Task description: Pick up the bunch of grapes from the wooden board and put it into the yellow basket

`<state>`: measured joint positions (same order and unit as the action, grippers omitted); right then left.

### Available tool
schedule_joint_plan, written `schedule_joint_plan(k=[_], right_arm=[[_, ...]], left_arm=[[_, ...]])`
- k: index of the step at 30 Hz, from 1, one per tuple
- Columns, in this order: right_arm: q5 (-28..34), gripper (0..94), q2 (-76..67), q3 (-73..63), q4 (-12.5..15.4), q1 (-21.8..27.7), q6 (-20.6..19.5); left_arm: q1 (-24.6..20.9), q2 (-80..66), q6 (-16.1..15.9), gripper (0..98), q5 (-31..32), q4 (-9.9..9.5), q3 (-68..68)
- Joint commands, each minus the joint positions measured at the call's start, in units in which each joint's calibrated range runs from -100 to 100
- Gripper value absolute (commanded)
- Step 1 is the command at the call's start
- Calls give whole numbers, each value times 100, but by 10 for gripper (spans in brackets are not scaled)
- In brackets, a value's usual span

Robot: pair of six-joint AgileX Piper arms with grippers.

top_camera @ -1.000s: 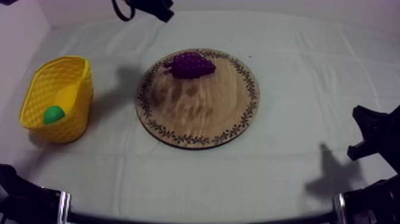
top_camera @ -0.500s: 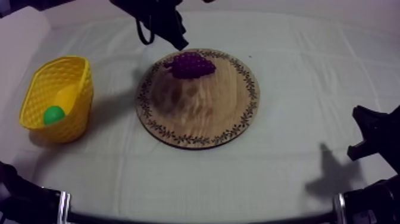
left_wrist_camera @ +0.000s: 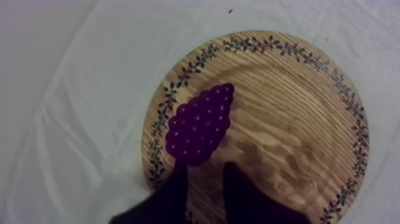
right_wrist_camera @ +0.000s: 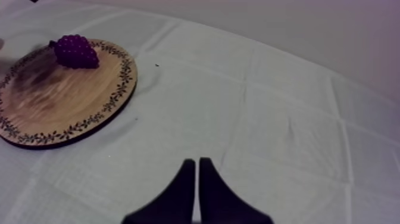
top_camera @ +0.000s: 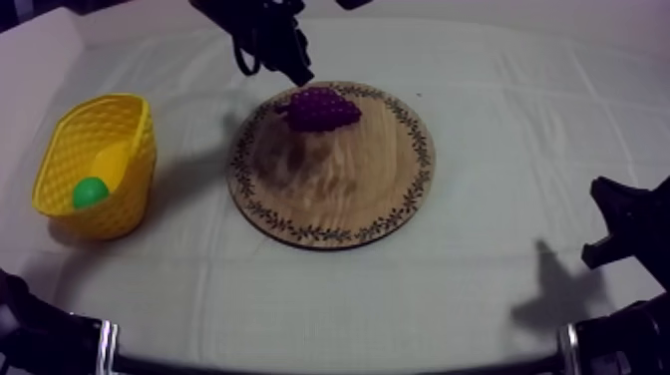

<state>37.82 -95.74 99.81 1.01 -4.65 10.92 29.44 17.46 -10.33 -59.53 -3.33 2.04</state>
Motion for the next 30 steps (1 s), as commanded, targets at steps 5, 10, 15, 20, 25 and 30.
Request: schedule_joint_plan(k=[5,10,15,20,25,30], right_arm=[[0,4,-1,-3,-1,-2,-1],[0,4,-1,-3,-1,-2,-1],[0,4,-1,-3,-1,-2,-1],[0,4,-1,-3,-1,-2,-1],[0,4,-1,-3,-1,-2,-1],[0,4,-1,-3,-1,-2,-1]], left_arm=[[5,27,-171,819,-800,-57,-137],[-23,26,-478,941,-1016,-25,-100],[-50,58,-579,962,-942,4,-76],[-82,190,-640,964,-638,50,-30],[-119,447,-733,959,-204,82,76],[-122,827,-778,941,270,84,130]])
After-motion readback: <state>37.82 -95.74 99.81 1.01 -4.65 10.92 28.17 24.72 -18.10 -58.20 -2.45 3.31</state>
